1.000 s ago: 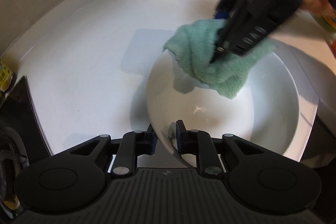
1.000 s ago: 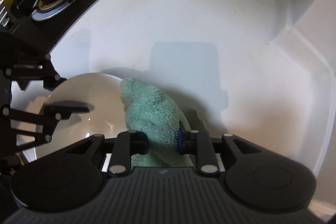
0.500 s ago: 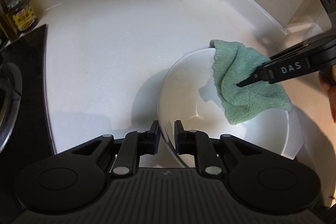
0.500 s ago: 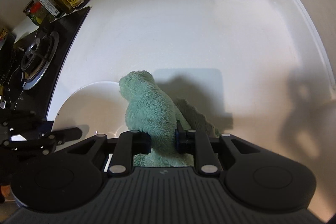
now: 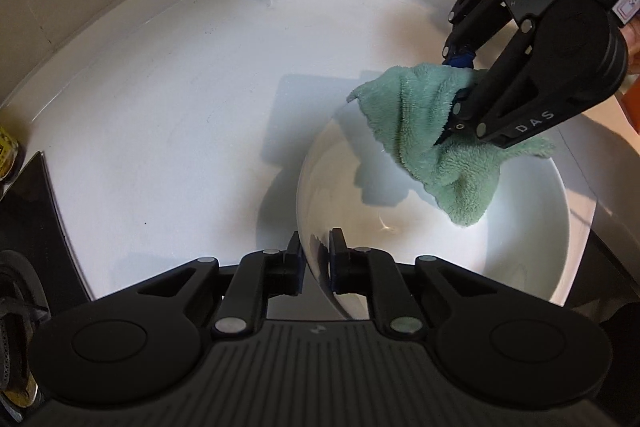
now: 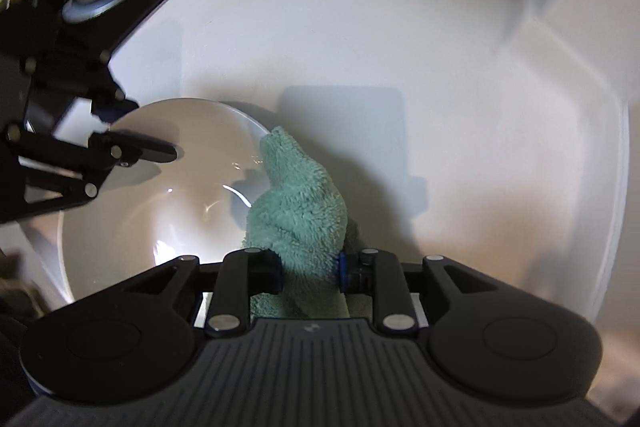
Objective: Clean bowl
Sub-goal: 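Wipe the bowl's inner wall with the towel in the right gripper, then rub the towel around inside the bowl held by the left gripper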
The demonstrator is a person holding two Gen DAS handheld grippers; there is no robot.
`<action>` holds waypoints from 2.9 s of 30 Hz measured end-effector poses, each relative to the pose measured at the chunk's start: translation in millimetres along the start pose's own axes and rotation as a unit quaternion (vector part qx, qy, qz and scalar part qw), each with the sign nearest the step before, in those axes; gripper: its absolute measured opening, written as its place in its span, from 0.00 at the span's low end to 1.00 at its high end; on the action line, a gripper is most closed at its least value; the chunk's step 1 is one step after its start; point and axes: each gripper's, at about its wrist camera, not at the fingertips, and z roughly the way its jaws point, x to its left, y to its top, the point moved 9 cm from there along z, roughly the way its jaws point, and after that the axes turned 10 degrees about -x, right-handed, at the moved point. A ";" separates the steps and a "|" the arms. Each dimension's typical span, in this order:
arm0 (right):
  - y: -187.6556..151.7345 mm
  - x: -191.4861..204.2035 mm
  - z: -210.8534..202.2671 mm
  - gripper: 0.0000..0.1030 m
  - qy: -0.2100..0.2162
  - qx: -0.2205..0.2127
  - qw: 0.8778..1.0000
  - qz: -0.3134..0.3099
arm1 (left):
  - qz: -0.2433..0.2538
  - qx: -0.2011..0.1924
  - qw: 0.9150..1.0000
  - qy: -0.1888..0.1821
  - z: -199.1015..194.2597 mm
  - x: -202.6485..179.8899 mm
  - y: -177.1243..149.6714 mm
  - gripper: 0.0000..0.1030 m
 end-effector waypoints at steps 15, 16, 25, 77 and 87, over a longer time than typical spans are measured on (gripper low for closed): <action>-31.3 -20.9 -15.5 0.15 0.004 -0.103 0.968 0.227 | -0.173 -0.021 0.982 0.078 -23.9 -10.9 -27.3 0.21; -33.1 -22.4 -15.2 0.15 0.001 -0.105 0.966 0.237 | -0.172 -0.021 0.981 0.082 -24.2 -12.3 -27.6 0.21; -52.1 -9.7 -23.9 0.17 0.018 -0.057 0.985 0.164 | -0.067 0.002 0.997 0.043 -9.4 -18.0 -16.9 0.09; -6.7 -5.9 -13.0 0.18 0.010 -0.042 0.999 -0.006 | 0.091 0.031 0.995 -0.030 33.6 -37.0 4.9 0.09; -21.4 -19.4 -17.3 0.15 0.020 -0.079 0.995 0.057 | -0.125 0.023 0.991 0.048 5.9 -21.6 -30.4 0.11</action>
